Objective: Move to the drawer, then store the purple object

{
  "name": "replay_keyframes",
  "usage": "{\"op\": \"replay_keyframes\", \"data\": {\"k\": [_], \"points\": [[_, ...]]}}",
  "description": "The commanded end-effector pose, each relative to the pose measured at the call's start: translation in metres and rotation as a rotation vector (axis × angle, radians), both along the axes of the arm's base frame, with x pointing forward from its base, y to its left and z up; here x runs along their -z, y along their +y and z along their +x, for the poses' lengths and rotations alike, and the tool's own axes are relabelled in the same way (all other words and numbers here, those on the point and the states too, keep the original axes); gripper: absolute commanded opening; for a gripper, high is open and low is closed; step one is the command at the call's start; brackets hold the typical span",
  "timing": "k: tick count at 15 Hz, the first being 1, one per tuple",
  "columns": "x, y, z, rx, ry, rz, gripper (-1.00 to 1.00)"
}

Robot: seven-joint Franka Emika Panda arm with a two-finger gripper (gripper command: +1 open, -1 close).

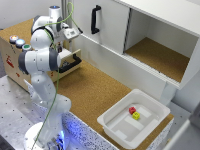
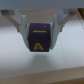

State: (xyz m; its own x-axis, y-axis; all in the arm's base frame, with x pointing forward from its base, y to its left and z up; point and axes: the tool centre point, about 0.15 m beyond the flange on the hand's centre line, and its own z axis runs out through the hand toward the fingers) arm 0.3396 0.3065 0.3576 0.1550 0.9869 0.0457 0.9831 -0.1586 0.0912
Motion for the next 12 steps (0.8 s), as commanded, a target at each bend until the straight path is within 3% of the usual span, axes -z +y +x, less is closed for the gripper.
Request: {"op": "replay_keyframes", "data": {"k": [1, 2, 5, 6, 12], "points": [[0.019, 0.000, -0.003, -0.045, -0.083, 0.099, -1.00], [0.017, 0.000, 0.000, -0.048, -0.085, 0.095, -1.00], [0.021, 0.003, -0.002, -0.100, -0.018, 0.057, -1.00], [0.024, 0.002, -0.006, -0.110, 0.006, 0.037, 1.00], [0.018, 0.001, -0.013, -0.113, 0.004, 0.032, 1.00]]}}
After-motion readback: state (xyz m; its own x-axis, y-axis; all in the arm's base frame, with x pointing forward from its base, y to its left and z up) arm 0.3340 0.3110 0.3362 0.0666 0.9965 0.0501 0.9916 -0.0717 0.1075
